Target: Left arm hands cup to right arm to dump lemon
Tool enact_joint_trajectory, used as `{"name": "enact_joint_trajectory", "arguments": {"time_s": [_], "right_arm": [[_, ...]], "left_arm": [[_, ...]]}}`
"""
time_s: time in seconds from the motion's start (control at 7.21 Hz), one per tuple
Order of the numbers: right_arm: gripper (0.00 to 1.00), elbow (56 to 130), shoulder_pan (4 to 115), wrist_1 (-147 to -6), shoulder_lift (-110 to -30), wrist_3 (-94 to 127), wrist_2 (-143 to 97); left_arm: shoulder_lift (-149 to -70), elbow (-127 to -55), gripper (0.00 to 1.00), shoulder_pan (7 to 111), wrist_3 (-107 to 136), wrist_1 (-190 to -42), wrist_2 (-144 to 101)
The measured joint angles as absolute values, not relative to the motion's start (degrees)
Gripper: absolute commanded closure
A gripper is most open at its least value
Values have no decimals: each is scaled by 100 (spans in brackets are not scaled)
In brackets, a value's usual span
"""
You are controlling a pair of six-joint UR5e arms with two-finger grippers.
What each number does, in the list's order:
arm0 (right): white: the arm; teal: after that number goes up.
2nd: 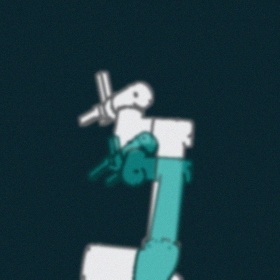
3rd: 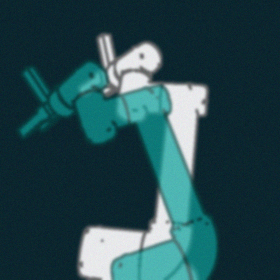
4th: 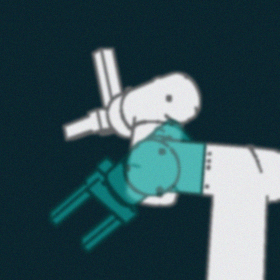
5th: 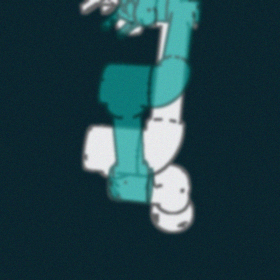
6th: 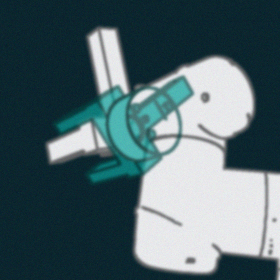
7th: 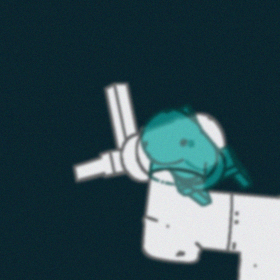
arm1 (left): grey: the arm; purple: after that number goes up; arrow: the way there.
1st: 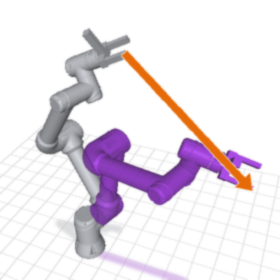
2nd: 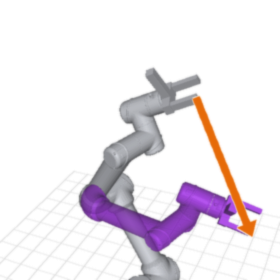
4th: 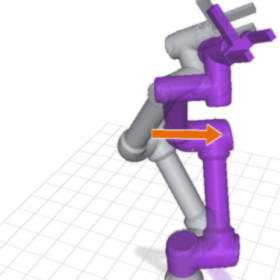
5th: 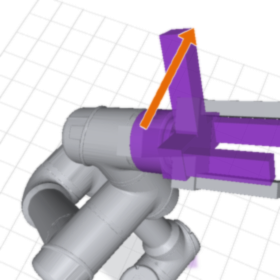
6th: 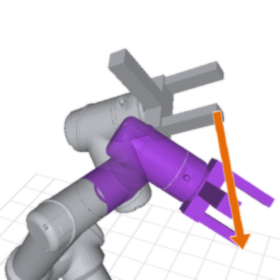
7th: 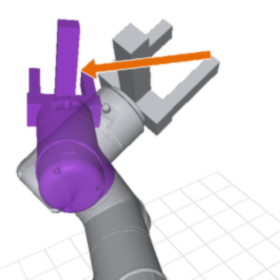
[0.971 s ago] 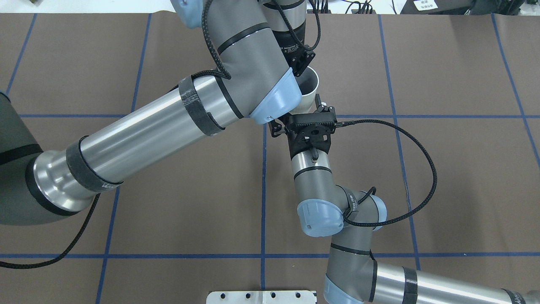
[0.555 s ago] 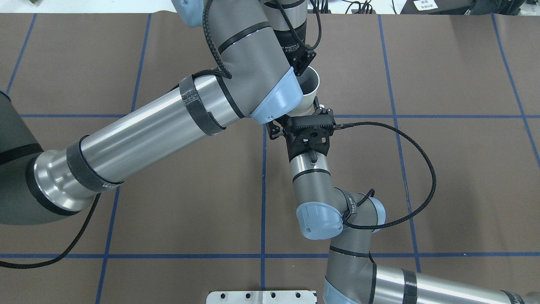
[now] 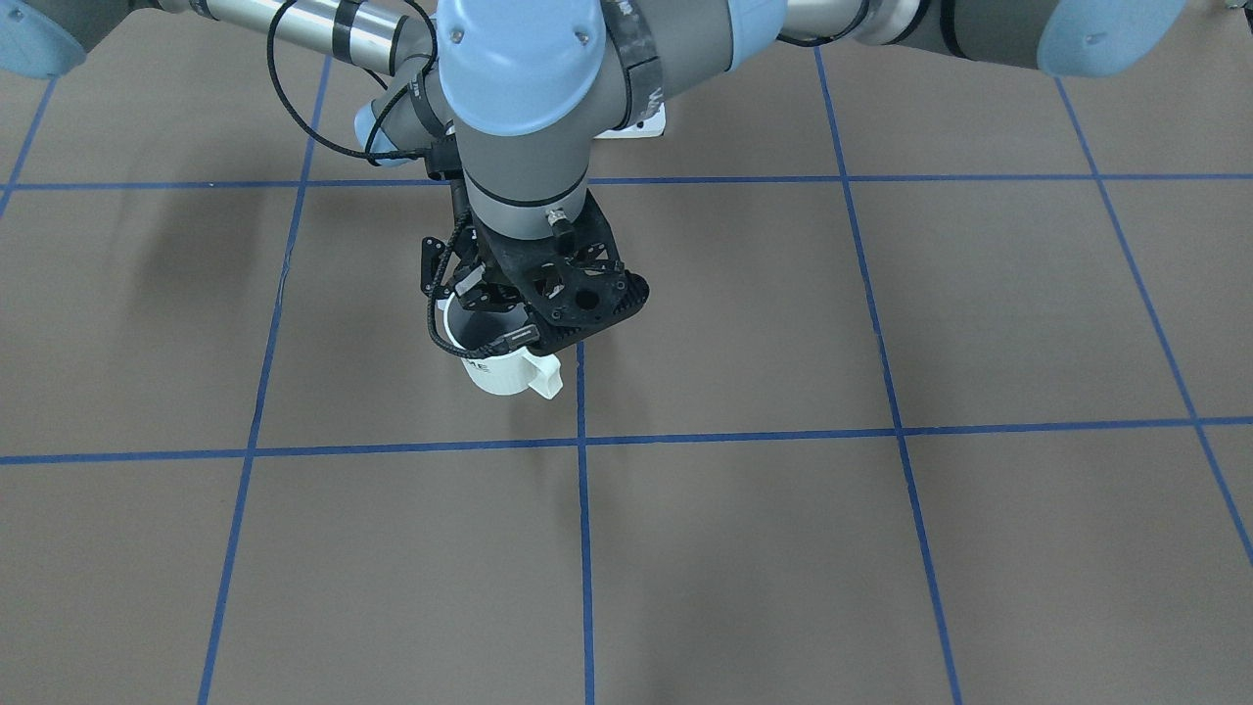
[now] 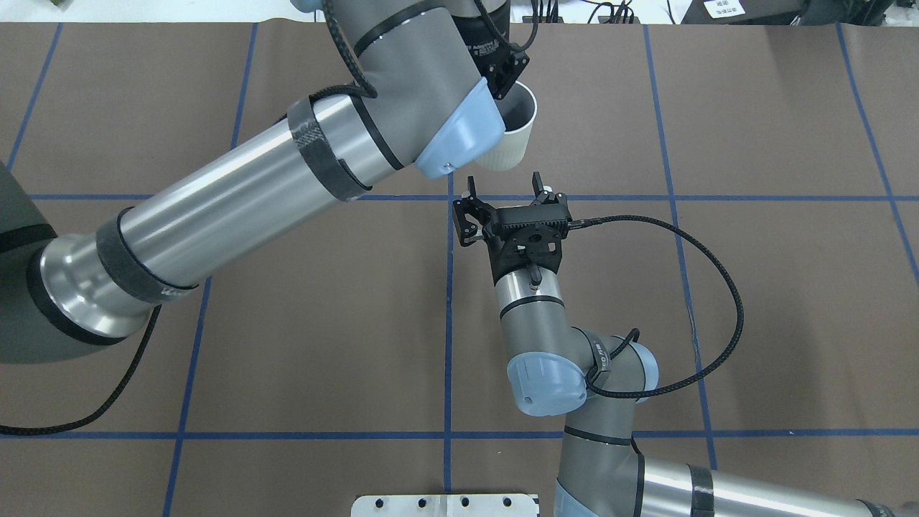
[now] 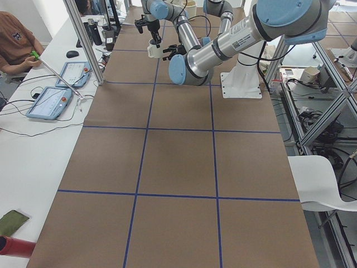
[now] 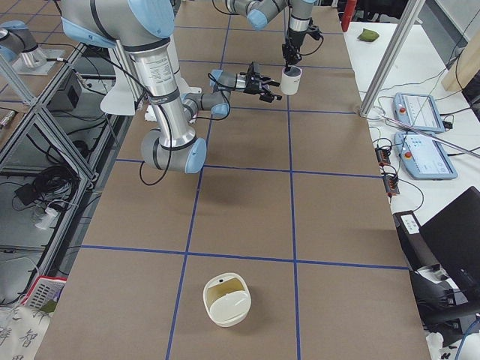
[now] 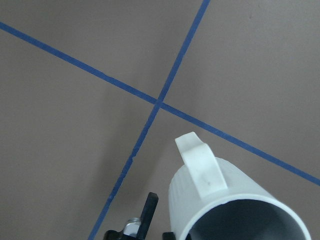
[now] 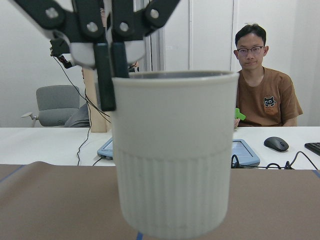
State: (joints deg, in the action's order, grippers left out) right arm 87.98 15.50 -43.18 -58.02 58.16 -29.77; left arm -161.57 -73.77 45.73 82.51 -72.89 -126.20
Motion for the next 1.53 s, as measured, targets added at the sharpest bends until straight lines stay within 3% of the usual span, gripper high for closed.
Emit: {"name": "enact_joint_trajectory", "arguments": {"time_s": [0.42,0.69,1.11,1.53], "right_arm": [[0,9209,1683,-4328,-5932,5704,-3512],[0,9274,2150,-4362,-6089,5595,-4356],[0,9413,3516,-4383,-6756,4975,-6617],[0,9606,5607,-4801,-7613,3978,-10039]], "left_arm": [[-15733,-7868,100,5127,7423,-7265,-12664],[-14729,-8717,100,5418,6410,-7265,-12683],[-12903,-9753,100,5971,4576,-7401,-12929],[-11423,-9947,100,6655,2603,-7462,-13264]]}}
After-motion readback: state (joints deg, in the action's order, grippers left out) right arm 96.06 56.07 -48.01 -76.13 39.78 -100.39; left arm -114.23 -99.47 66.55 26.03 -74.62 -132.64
